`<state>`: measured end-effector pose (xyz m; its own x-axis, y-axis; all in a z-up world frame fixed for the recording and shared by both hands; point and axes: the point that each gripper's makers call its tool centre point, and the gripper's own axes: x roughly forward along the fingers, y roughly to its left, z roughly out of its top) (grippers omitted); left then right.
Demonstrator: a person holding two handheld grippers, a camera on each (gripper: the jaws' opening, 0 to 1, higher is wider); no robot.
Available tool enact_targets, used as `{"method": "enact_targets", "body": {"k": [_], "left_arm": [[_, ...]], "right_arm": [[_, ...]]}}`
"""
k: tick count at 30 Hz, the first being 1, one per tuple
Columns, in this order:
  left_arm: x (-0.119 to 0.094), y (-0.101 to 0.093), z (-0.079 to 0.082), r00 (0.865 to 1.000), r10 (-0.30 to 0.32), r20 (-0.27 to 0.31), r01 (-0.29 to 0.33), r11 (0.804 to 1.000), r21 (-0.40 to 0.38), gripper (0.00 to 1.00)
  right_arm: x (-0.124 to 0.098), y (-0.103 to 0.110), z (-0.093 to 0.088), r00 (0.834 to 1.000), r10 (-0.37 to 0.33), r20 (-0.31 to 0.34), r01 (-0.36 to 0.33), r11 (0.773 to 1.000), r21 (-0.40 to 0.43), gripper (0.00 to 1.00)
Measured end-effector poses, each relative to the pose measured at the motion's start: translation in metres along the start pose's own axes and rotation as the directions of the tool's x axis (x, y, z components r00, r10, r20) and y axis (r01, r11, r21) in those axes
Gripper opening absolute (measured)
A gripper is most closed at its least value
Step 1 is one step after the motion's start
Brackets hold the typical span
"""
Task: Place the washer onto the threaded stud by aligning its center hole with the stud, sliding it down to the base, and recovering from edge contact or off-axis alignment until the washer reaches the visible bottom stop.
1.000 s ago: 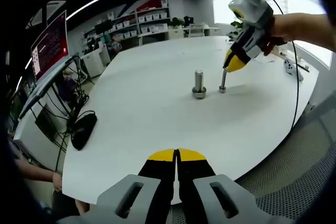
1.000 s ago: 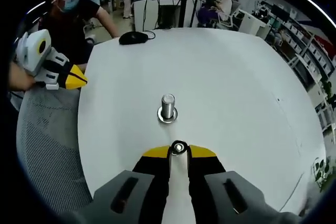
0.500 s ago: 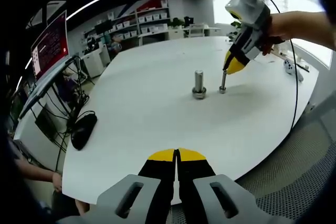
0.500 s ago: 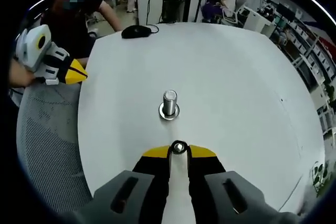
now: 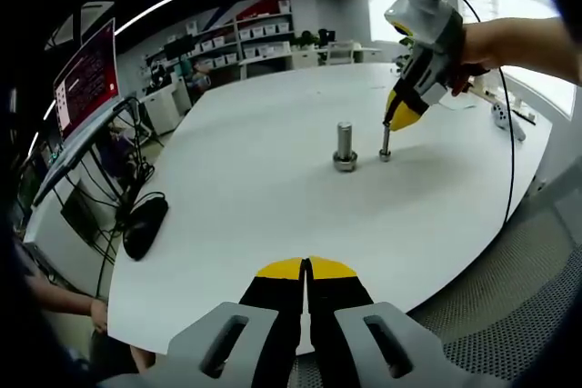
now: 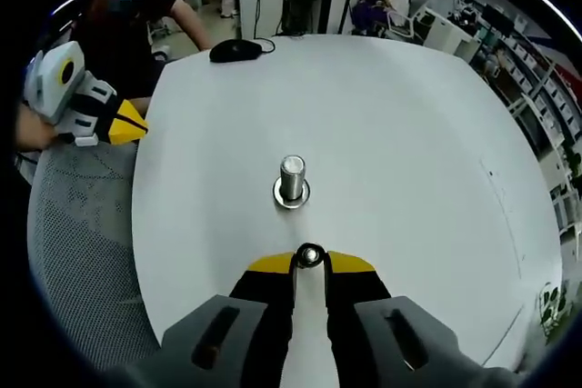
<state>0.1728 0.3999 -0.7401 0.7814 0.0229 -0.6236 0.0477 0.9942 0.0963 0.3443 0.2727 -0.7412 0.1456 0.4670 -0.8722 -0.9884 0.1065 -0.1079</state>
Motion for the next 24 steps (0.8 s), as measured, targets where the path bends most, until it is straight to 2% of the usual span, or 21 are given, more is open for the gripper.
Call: {"method": "enact_targets", "body": {"k": [8, 16, 24], "left_arm": [[0.0, 0.0, 0.0, 1.0, -0.001, 0.001, 0.001, 1.0, 0.001, 0.0], [0.0, 0.0, 0.0, 1.0, 0.0, 0.001, 0.0, 1.0, 0.001, 0.0], [0.0, 0.0, 0.0, 1.0, 0.001, 0.0, -0.001, 1.0, 0.0, 0.0]], "right_arm": [[-0.002, 0.0, -0.001, 1.0, 0.006, -0.018, -0.007, 1.0, -0.024, 0.14], [0.005, 0.002, -0.002, 0.997, 0.03, -0.076, -0.036, 0.996, -0.086, 0.14], [0.015, 0.0, -0.009, 0.994, 0.034, -0.107, -0.043, 0.996, -0.079, 0.14]]}}
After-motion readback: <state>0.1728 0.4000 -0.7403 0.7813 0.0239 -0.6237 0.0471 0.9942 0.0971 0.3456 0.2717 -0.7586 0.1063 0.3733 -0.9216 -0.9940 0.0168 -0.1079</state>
